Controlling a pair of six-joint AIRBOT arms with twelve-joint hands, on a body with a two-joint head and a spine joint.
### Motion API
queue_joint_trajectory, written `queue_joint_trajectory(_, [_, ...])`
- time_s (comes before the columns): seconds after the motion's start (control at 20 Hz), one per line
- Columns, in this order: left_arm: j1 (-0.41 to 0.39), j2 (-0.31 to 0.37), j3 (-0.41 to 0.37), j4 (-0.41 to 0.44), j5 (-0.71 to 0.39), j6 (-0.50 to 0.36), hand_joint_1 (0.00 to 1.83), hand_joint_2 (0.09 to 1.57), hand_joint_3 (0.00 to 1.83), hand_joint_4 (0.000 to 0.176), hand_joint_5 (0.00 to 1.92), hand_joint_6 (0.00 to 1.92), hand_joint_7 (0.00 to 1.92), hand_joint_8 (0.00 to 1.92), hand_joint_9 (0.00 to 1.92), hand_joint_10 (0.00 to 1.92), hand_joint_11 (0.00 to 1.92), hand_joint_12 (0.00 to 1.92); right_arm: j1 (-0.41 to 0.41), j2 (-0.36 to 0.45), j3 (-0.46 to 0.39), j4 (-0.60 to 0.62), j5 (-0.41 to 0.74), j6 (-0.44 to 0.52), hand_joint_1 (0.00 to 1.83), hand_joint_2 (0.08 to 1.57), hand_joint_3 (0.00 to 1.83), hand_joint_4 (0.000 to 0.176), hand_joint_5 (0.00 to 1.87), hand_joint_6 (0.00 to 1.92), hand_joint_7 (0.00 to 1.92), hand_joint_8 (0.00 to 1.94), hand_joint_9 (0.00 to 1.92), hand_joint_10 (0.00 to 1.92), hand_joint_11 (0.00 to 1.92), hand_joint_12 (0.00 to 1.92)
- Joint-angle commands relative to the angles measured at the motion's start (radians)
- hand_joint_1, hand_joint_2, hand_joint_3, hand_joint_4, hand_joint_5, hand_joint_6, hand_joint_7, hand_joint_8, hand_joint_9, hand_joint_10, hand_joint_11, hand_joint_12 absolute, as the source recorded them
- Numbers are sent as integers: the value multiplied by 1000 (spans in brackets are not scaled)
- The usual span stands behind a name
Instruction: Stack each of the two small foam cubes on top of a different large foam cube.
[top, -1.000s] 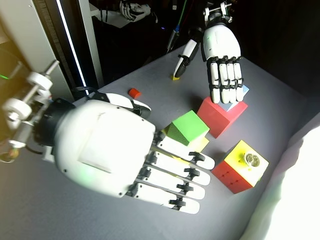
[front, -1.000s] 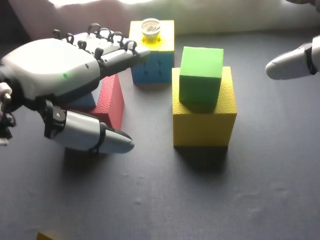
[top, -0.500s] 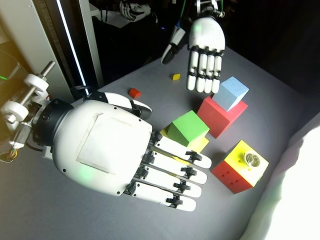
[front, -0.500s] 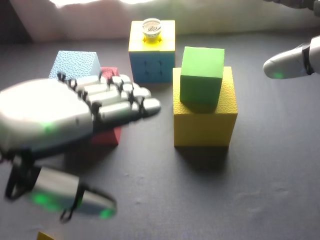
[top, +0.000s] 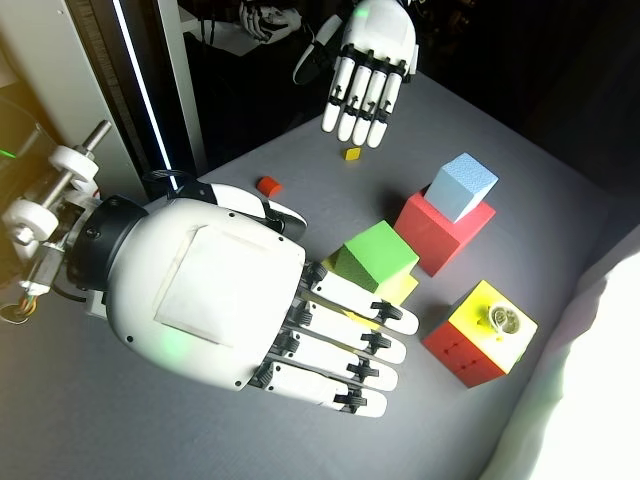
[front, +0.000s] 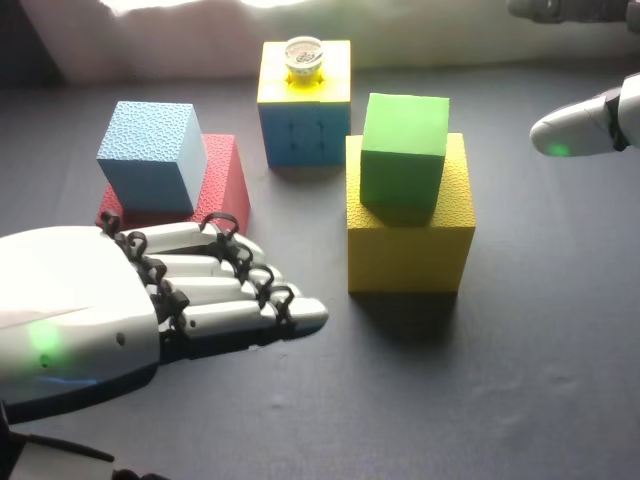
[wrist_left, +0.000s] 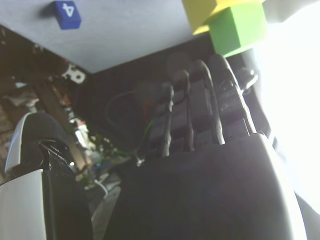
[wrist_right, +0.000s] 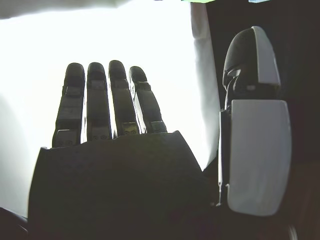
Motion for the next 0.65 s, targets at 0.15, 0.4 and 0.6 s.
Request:
queue_joint_trajectory(0.15, [-3, -4, -19, -39, -107, 23, 504, 1134, 1, 0, 305, 13, 470, 18, 463, 37, 0, 903, 15, 15, 1, -1, 115, 8, 696, 1054, 6, 0, 289, 23, 349, 21, 341, 37, 0, 752])
queue_joint_trajectory(0.4, [-10, -25, -12, -51, -124, 26, 542, 1192, 1, 0, 402, 20, 585, 37, 576, 65, 50, 1028, 18, 15, 1, -1, 116, 8, 685, 1158, 4, 0, 522, 32, 641, 40, 579, 83, 0, 1189])
queue_joint_trajectory(0.6, [-9, -25, -6, -56, -137, 26, 695, 1270, 1, 0, 565, 133, 460, 703, 411, 776, 165, 1232, 18, 15, 1, -1, 116, 8, 909, 1290, 0, 30, 658, 1411, 852, 196, 668, 473, 166, 1274])
